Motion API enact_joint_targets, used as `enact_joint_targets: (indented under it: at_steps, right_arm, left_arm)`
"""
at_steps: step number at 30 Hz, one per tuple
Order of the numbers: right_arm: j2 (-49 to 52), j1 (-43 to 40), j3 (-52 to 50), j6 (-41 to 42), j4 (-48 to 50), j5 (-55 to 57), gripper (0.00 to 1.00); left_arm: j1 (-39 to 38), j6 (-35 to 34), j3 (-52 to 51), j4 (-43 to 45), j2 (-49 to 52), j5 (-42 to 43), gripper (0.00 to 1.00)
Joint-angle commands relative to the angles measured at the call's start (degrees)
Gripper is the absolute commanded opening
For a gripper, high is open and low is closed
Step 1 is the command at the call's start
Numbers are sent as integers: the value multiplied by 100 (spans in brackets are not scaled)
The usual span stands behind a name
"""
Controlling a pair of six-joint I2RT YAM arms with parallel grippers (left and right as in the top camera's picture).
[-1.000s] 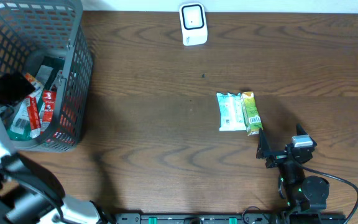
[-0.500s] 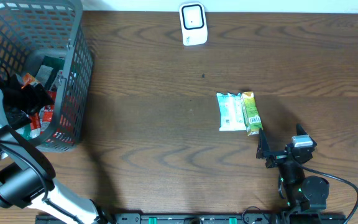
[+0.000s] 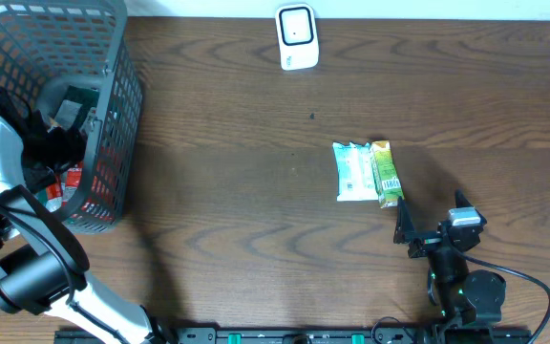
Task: Scan the item barcode
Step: 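Grasp the red HACKS candy bag in the basket with the left gripper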
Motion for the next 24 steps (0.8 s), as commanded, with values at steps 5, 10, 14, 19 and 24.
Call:
enact_joint_targets:
  at_steps: [5,10,14,19,24]
  right_arm:
    - [-24,-61,-7,79,-17,9,99]
    - [-22,-61,-7,79,-17,9,99]
    - [-20,-61,-7,79,-17,9,99]
    - [-20,-61,-7,79,-15,11,99]
    - [-20,-61,-7,79,-17,11,99]
  left_arm:
    - [-39,-31,-483,407,74,-258,91]
    - [-133,-225,-706,459,74,-243,89]
    - [-157,-249,-684,398,52,422,68]
    - [-157,-273,-614,378,-87,772,57]
    - [-157,-291,-599,380,-240,772,36]
